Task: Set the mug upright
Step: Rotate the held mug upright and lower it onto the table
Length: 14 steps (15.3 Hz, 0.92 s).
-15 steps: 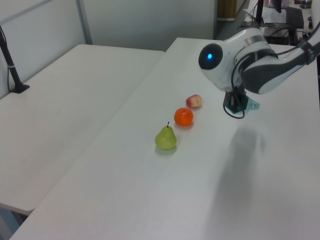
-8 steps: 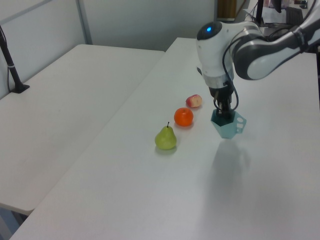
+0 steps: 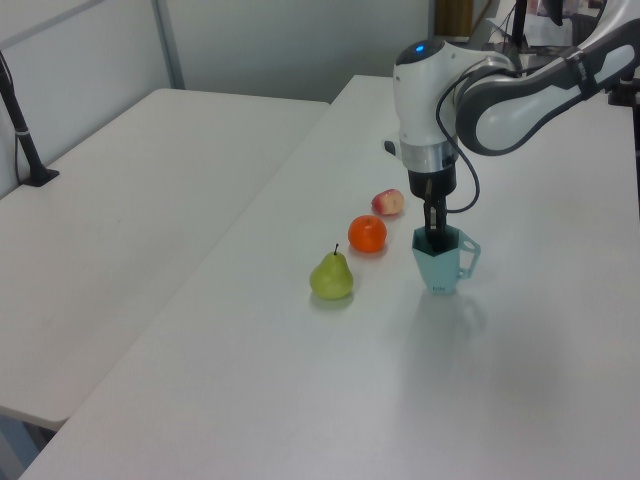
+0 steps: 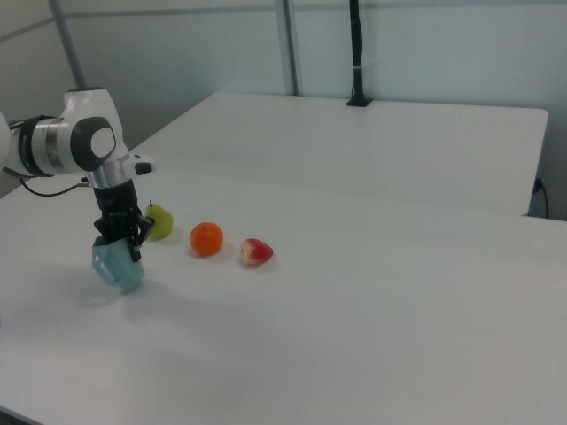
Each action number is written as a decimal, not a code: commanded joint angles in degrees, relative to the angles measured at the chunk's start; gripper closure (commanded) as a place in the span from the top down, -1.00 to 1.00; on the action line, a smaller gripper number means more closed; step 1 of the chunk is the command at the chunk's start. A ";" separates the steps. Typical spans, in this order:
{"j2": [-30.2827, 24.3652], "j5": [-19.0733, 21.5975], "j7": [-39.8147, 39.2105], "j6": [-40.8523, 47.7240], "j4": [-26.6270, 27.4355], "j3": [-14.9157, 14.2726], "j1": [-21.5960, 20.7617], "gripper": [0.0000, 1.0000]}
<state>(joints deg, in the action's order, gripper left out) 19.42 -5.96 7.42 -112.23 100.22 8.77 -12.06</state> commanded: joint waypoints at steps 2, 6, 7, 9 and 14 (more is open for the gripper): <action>-0.52 1.31 -1.97 -1.68 1.47 -0.16 0.19 -0.69; -0.70 1.31 -1.71 -0.97 1.46 -0.16 0.46 0.37; -0.87 1.22 -1.71 -0.54 1.46 -0.16 0.37 0.38; -1.83 1.04 -1.71 1.04 1.12 -0.25 0.54 0.59; -8.86 0.87 -1.18 5.88 0.32 -0.25 3.26 1.00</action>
<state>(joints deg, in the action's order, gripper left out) 16.49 -5.94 7.16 -109.51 99.39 8.76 -10.49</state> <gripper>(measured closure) 0.009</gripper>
